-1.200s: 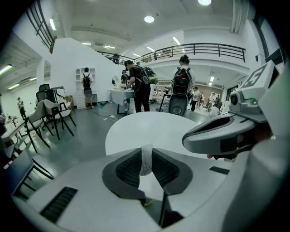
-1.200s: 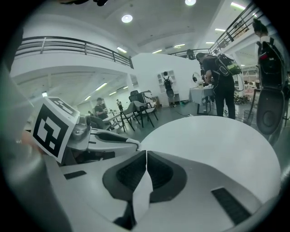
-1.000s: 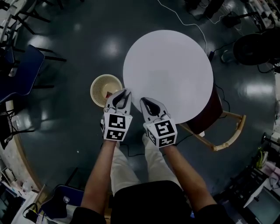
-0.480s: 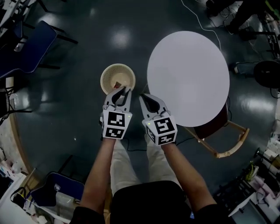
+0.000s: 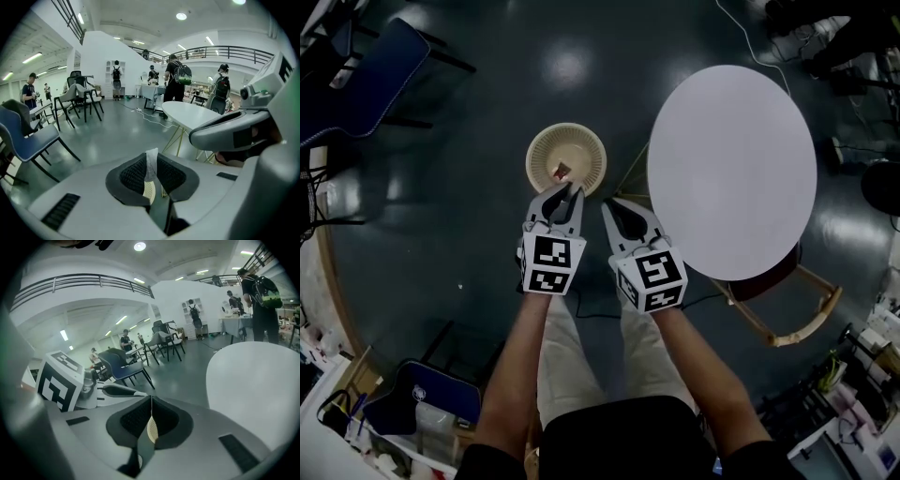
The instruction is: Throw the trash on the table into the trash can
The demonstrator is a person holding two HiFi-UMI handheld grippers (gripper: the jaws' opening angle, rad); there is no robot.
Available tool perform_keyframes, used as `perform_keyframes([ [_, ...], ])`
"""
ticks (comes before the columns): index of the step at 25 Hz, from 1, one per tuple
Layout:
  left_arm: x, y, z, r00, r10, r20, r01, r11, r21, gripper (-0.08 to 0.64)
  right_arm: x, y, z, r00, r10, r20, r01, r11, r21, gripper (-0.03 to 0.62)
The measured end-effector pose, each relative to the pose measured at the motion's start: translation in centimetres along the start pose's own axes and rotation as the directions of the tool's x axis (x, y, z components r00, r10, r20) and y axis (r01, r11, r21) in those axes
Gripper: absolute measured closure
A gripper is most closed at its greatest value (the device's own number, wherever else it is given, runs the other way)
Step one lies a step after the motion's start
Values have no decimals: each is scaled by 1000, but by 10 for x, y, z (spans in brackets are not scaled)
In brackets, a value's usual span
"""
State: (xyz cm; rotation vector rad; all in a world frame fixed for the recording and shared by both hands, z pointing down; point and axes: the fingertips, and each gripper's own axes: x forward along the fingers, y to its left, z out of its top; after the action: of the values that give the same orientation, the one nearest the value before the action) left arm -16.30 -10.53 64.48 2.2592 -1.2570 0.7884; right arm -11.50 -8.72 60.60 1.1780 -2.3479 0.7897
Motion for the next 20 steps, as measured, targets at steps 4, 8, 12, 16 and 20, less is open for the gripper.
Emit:
perform_keyframes([
  [4,20,13,-19,1000,-3,-9,3,1000,-14,493,23,-4,-10,1000,0,-5,0,1000,-7,572],
  [8,44,25,-45,1000,-12,-20,11,1000,-27,492,48,-9,-29,1000,-2,-19,1,1000,-11,572],
  [12,64,32,-69,999,-19,-34,18,999,-33,492,67,-18,-49,1000,-5,-29,5,1000,2,572],
  [16,85,37,-88,999,-23,-43,22,999,-34,492,87,-30,-68,999,-14,-40,15,1000,15,572],
  [20,103,48,-112,998,-35,-55,31,998,-63,492,108,-33,-88,998,-14,-57,15,1000,18,572],
])
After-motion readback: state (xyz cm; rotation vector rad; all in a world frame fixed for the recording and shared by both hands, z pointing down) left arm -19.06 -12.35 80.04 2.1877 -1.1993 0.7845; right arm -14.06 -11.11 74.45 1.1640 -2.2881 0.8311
